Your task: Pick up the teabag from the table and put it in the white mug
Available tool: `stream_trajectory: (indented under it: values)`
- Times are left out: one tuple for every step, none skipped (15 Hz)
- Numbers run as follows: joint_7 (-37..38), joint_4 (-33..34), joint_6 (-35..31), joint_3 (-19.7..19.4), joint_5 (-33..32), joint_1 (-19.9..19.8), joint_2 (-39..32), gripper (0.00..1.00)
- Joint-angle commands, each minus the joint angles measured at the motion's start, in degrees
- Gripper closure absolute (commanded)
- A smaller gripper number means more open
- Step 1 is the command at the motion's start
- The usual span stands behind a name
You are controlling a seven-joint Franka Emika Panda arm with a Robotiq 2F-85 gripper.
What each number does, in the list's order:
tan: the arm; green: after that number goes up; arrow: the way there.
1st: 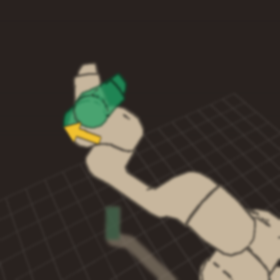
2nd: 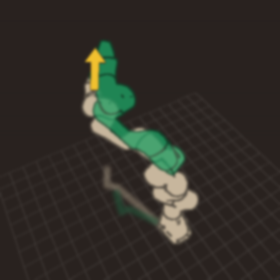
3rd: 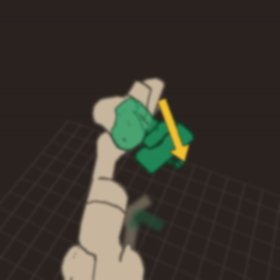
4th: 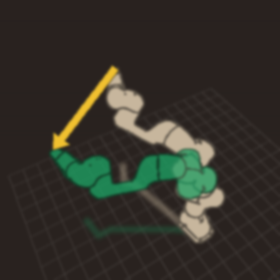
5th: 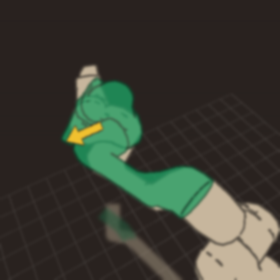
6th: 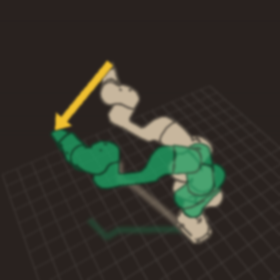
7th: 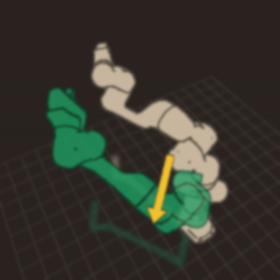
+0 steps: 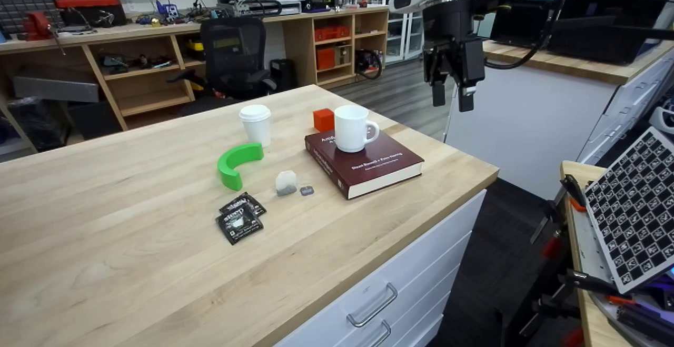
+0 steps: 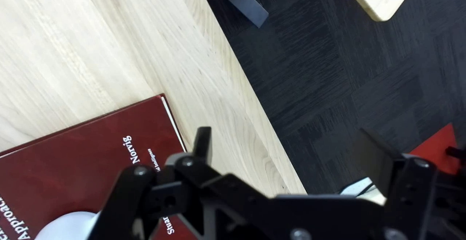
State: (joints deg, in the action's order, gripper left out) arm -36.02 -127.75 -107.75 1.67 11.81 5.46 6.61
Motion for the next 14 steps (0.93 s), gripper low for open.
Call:
stream_trajectory:
  values:
    - [-0.86, 2.27, -2.24, 1.35, 0.33, 0.72, -3.93, 0.0]
    - [-0.91, 2.87, -2.72, 2.09, 0.35, 0.95, -4.8, 0.0]
    - [-0.86, 3.42, -3.21, 2.83, 0.17, 1.11, -5.55, 0.0]
    - [-0.88, 4.05, -3.5, 3.5, -0.12, 1.49, -6.12, 0.0]
    - [-0.99, 4.57, -3.62, 4.17, -0.25, 1.71, -6.67, 0.0]
    - [-1.18, 5.23, -3.64, 4.99, -0.49, 1.82, -7.03, 0.0]
    - [-1.23, 5.33, -3.57, 5.84, -0.66, 2.06, -6.83, 0.0]
    - [-1.64, 5.6, -3.31, 6.36, -0.77, 2.44, -6.81, 0.0]
    - [-2.28, 5.65, -3.29, 6.9, -0.88, 2.78, -6.58, 0.0]
    - [-3.33, 5.81, -2.96, 7.32, -0.9, 3.21, -6.4, 0.0]
    - [-4.03, 5.87, -2.82, 7.82, -0.83, 3.26, -6.35, 0.0]
    - [-4.76, 5.88, -2.83, 8.28, -0.95, 3.27, -6.29, 0.0]
    - [-5.44, 5.85, -2.85, 8.59, -0.92, 3.26, -6.23, 0.0]
    - [-5.87, 5.87, -3.01, 8.74, -0.94, 3.35, -6.27, 0.0]
